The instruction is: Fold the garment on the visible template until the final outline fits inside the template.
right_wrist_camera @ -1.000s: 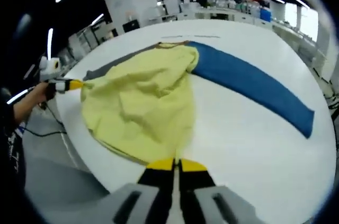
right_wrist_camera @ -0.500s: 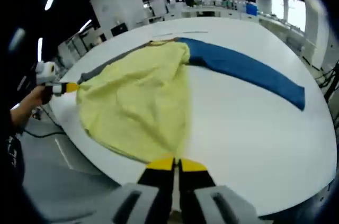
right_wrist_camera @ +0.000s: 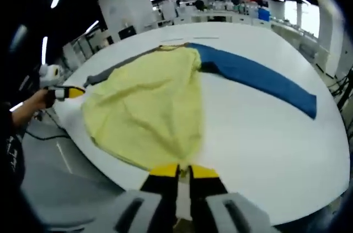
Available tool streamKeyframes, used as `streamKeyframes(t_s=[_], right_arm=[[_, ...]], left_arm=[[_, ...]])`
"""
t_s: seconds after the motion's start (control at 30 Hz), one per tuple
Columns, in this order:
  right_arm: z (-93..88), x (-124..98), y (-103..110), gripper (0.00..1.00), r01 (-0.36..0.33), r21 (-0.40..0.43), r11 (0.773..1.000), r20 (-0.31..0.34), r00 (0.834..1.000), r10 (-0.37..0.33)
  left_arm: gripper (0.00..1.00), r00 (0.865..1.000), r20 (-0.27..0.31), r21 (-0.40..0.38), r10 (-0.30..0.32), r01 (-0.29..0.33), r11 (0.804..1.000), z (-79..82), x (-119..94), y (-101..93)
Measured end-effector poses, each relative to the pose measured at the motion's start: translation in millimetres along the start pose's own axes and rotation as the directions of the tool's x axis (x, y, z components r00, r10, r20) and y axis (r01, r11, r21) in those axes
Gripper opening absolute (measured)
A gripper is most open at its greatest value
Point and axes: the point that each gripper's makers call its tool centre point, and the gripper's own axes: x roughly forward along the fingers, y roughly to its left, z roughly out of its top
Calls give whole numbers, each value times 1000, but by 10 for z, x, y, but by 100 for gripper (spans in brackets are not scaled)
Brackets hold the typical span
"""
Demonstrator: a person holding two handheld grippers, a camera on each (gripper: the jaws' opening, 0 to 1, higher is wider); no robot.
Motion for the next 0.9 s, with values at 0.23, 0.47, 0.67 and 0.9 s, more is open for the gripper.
streamKeyframes(t_s=[0.23, 0.47, 0.67, 0.9], right_arm=[[23, 31, -32, 21, 15, 11, 1000, -3, 1000, -15], [-24, 52, -32, 21, 21, 7, 1000, -25, 999, -20], [-5, 51, -6, 19, 7, 8, 1000, -25, 1000, -7], [-98, 116, -20, 13, 19, -6, 1000, -74, 997, -19]], left_arm=[[20, 997, -59, 58, -48, 52, 997, -249, -46, -156], [22, 985, -123, 87, -122, 133, 987, -484, -22, -352], [23, 985, -139, 120, -106, 123, 985, -547, 58, -325], [14, 985, -121, 103, -121, 134, 986, -471, 135, -417]])
